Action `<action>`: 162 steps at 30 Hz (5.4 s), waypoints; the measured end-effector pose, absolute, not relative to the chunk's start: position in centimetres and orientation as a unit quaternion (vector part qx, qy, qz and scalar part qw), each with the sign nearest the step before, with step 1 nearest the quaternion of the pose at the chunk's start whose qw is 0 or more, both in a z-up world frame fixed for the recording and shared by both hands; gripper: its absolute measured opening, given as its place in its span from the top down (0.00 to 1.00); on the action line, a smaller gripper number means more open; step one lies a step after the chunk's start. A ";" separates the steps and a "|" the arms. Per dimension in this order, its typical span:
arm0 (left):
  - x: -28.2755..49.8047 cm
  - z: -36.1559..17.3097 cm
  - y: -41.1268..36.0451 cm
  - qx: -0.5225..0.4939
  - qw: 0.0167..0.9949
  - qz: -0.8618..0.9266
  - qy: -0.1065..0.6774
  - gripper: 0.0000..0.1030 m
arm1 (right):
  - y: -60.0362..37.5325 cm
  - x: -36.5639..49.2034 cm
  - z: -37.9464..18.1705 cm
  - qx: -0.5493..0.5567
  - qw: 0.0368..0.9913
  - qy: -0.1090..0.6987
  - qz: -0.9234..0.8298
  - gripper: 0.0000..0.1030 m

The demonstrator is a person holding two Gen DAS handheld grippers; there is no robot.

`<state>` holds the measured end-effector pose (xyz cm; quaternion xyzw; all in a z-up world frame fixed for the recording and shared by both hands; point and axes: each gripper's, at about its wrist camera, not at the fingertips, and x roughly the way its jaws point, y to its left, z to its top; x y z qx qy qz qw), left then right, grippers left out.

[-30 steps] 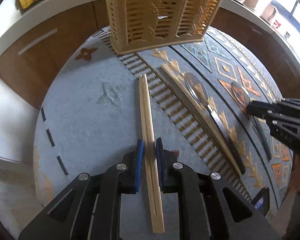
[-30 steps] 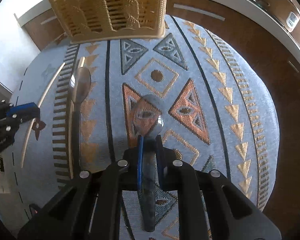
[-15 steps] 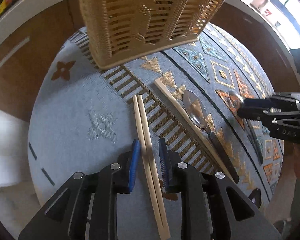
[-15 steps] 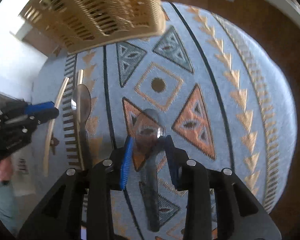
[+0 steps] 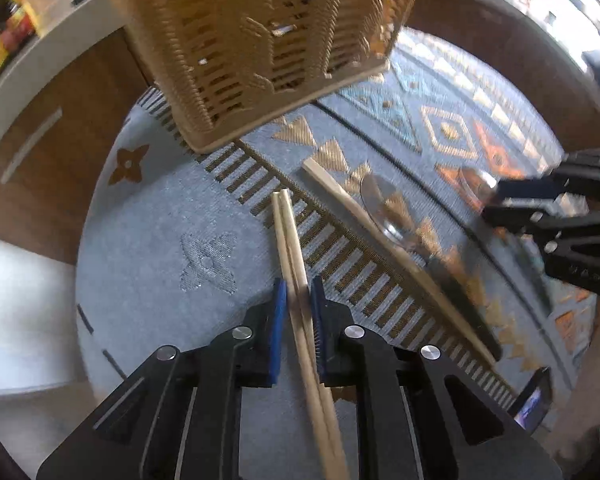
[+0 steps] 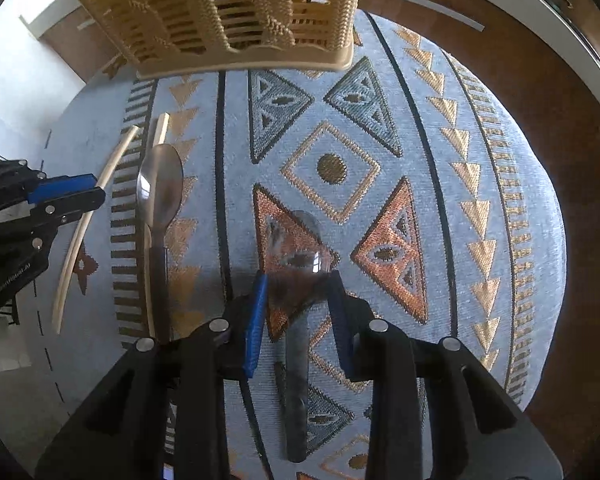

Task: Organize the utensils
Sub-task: 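Carry the chopsticks and clear spoon over the tan basket and open both grippers, then grasp the last wooden chopstick with the left gripper while the right gripper grasps a clear spoon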

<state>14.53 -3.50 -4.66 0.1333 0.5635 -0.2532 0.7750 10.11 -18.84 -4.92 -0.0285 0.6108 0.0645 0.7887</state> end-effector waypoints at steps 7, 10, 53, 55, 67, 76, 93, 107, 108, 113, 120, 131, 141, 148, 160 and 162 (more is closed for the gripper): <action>11.3 -0.9 0.5 0.023 0.850 -0.269 0.452 0.91 | -21.6 3.3 -0.1 0.007 0.879 0.469 0.089 0.74; 9.6 0.8 1.8 -0.017 0.872 -0.278 0.403 0.91 | -22.8 -0.5 1.8 0.039 0.912 0.393 0.108 0.74; 9.8 13.3 1.4 -0.052 0.943 -0.280 0.172 0.91 | -19.5 3.8 -4.9 -0.090 0.797 0.578 0.151 0.55; 9.7 13.2 1.5 -0.060 0.941 -0.284 0.176 0.91 | -19.4 4.1 -5.6 -0.090 0.796 0.582 0.139 0.55; 8.5 13.4 0.7 -0.030 0.944 -0.282 0.166 0.91 | -15.2 7.6 -6.9 -0.128 0.774 0.603 0.146 0.90; 10.0 15.1 1.4 -0.052 0.956 -0.261 0.123 0.91 | -17.4 7.3 3.4 0.029 0.889 0.414 0.195 0.90; 15.1 15.1 0.0 -0.040 0.981 -0.175 0.068 0.91 | -17.1 18.2 10.5 0.107 0.962 0.189 0.166 0.90; 17.0 10.8 -0.3 -0.023 0.980 -0.164 0.108 0.90 | -15.9 19.9 5.5 0.029 0.956 0.220 0.189 0.90; 17.0 10.6 -0.1 -0.027 0.978 -0.169 0.116 0.90 | -16.1 19.6 5.3 0.030 0.956 0.221 0.189 0.89; 16.9 9.8 0.7 -0.036 0.973 -0.180 0.140 0.89 | -16.5 18.5 5.0 0.024 0.949 0.243 0.201 0.87; 15.1 11.2 1.9 -0.035 0.970 -0.193 0.145 0.81 | -18.0 15.5 6.7 0.046 0.948 0.245 0.199 0.73; 9.7 13.9 5.3 -0.048 0.940 -0.252 0.224 0.68 | -17.3 7.6 8.5 0.039 0.915 0.366 0.167 0.43; 7.9 6.2 4.1 -0.062 0.875 -0.304 0.371 0.72 | -15.8 5.9 -2.1 0.054 0.816 0.558 0.143 0.67; 8.2 0.9 4.1 -0.082 0.840 -0.305 0.440 0.79 | -15.0 7.0 -4.1 0.067 0.813 0.559 0.149 0.71; 10.0 -2.1 2.5 -0.098 0.804 -0.322 0.491 0.79 | -13.7 8.5 -7.1 0.030 0.805 0.575 0.140 0.90; 10.5 -2.5 1.6 -0.095 0.799 -0.323 0.499 0.79 | -13.9 8.2 -7.3 0.022 0.806 0.575 0.140 0.90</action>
